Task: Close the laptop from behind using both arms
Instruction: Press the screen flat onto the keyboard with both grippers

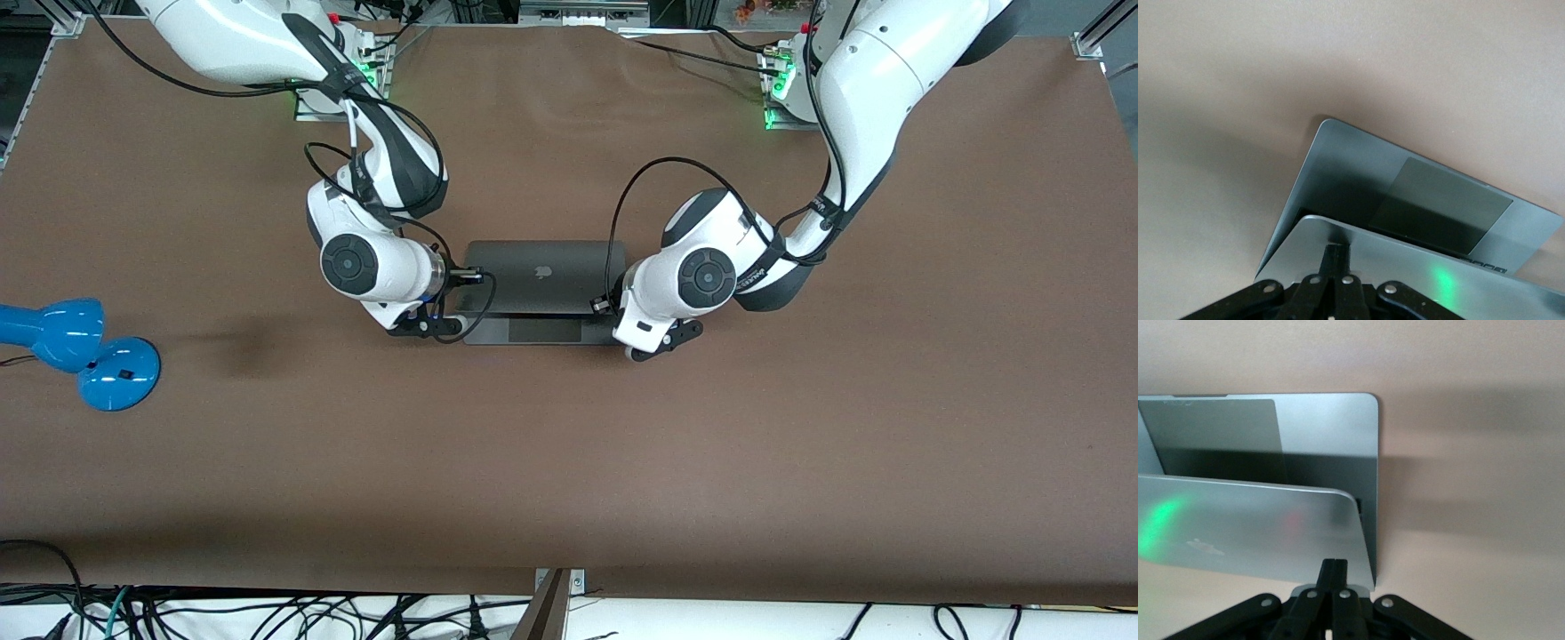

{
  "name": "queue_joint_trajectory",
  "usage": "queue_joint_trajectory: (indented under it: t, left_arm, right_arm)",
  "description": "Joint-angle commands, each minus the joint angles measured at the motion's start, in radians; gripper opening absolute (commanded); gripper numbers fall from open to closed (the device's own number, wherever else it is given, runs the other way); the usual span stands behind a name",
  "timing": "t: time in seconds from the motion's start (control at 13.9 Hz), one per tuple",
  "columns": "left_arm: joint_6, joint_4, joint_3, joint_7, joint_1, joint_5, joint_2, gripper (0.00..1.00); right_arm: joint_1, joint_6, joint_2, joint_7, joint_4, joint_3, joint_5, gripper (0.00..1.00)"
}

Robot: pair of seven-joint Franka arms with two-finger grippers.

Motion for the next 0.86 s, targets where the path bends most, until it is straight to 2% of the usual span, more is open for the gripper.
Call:
queue_joint_trajectory:
  t: [0.0,0.5,0.79]
  left_arm:
    - [0.002,0.055,0.039,-0.002,-0.044,0.036,0.033,0.0]
    - [0.026,0.066,0.072,-0.002,-0.068,0.042,0.059,0.0]
    - [0.046,0.066,0.073,-0.002,-0.073,0.06,0.076,0.0]
  right_arm:
    - [0.001,0.003,0.037,-0.011,0.044,0.0,-0.015,0.0]
    - [0.004,0.01,0.097,-0.051,0.096,-0.026,-0.015,0.0]
    - [0.005,0.071,0.126,-0.062,0.107,-0.032,-0.015,0.0]
